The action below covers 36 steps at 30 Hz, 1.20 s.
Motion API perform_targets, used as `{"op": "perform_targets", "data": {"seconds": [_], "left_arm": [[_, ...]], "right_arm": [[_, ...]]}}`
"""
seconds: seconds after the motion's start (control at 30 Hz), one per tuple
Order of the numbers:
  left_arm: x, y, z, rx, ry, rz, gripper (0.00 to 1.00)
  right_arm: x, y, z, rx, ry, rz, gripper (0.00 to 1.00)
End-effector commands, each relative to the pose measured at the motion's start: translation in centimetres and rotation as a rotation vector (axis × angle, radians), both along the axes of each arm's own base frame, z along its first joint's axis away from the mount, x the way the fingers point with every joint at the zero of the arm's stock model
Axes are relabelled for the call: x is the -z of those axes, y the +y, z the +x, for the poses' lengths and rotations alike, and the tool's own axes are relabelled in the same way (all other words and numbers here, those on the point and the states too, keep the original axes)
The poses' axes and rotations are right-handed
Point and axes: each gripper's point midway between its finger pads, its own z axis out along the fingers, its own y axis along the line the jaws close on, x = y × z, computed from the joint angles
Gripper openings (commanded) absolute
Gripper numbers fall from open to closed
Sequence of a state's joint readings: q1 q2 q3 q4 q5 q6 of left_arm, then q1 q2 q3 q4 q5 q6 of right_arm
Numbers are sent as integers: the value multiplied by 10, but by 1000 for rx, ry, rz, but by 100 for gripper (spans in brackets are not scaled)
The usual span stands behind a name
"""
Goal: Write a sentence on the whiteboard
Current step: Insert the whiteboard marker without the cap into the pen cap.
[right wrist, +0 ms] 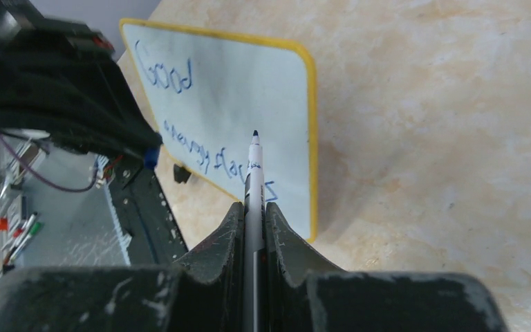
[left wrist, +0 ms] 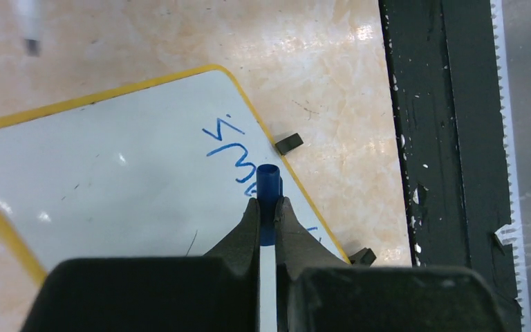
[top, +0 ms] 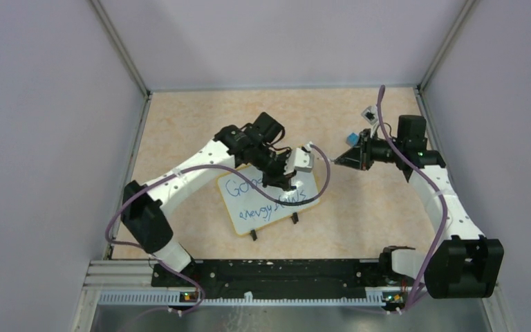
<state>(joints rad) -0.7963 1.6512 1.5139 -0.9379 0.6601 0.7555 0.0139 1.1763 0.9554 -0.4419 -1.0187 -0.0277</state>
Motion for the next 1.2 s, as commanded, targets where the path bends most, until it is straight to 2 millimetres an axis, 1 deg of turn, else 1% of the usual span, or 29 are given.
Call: {"op": "perform_targets", "data": {"seconds": [0.0, 0.03, 0.1, 0.17, 0.33, 0.53, 0.83, 1.17], "left_arm": [[-37, 18, -4, -70, -57, -46, 0], [-40, 21, -2, -92, -81, -49, 0], [-46, 25, -3, -105, -99, -62, 0], [-48, 28, -6, -102, -112, -68, 0], [-43, 32, -8, -92, -139, -73, 0], [-39, 29, -9, -79, -129, -84, 0], [-40, 21, -16, -36, -98, -116, 0], [-39, 17, -20, -11, -102, -114, 0]], "right_arm": [[-15, 21, -38, -193, -45, 24, 0], [-16, 25, -45, -217, -43, 27, 0], [-18, 32, -53, -253, -45, 34, 0], [-20, 37, -59, -286, -39, 45, 0], [-28, 50, -76, -386, 18, 126, 0], [-26, 66, -91, -452, 32, 121, 0], [-24, 78, -94, -483, 47, 126, 0], [-21, 80, -92, -473, 53, 134, 0]]}}
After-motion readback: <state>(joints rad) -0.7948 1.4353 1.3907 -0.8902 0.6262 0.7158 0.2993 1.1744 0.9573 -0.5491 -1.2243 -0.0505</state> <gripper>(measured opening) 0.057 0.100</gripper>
